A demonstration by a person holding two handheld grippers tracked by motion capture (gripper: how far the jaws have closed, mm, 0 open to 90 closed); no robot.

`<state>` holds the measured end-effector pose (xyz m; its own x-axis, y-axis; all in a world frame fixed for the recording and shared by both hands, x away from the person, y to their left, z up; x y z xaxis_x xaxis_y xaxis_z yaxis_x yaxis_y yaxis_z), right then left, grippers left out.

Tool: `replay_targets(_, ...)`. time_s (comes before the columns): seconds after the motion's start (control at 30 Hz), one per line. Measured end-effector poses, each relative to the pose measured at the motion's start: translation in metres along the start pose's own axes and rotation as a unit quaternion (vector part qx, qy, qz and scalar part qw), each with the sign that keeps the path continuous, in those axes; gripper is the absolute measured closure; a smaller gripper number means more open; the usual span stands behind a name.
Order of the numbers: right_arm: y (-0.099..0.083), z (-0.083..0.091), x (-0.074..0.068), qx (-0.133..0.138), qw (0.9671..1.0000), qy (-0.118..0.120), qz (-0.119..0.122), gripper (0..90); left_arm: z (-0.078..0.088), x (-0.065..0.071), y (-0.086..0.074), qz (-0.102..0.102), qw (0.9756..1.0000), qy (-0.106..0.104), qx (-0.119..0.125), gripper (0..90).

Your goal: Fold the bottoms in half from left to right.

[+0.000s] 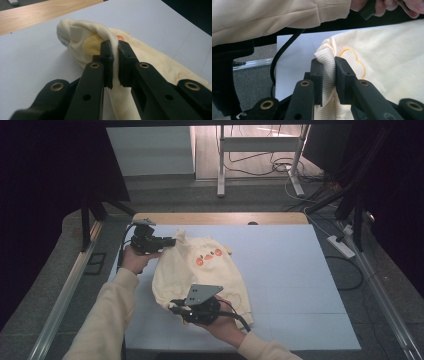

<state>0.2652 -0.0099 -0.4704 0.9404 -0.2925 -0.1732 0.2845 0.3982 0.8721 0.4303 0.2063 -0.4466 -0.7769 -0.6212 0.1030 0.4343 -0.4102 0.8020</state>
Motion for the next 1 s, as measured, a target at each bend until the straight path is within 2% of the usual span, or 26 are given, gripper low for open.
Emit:
replay_targets(0.4,-0.014,0.026,0.010,0.006,0.9996,-0.016,-0.020,78.2,-0.009,0.007,0.000,0.000,1.0000,-0.002,0.001,82.7)
replay_targets(0.67,-0.023,0.041,0.015,0.006,0.9993,-0.027,-0.026,78.9,-0.014,0.013,0.000,-0.001,1.0000,-0.001,0.006,82.7)
replay_targets(0.77,-0.030,0.048,0.019,0.014,0.9987,-0.031,-0.038,79.5,-0.016,0.015,0.001,-0.004,1.0000,0.000,0.007,82.6)
replay_targets(1.0,-0.040,0.057,0.024,0.008,0.9980,-0.040,-0.050,80.4,-0.023,0.019,0.002,0.000,0.9999,-0.004,0.015,82.6)
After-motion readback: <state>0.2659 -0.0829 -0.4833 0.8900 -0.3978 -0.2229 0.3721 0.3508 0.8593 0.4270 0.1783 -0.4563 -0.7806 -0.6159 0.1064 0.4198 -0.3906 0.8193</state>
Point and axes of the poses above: each handheld gripper's, and its own axes: z roughly backward along the jaws, y roughly out of its top, x roughly to its right, the point moved 2 cm from there along -z, roughly forward along the jaws, and after that the axes turned 13 degrees about -z, right-handed, at the moved point
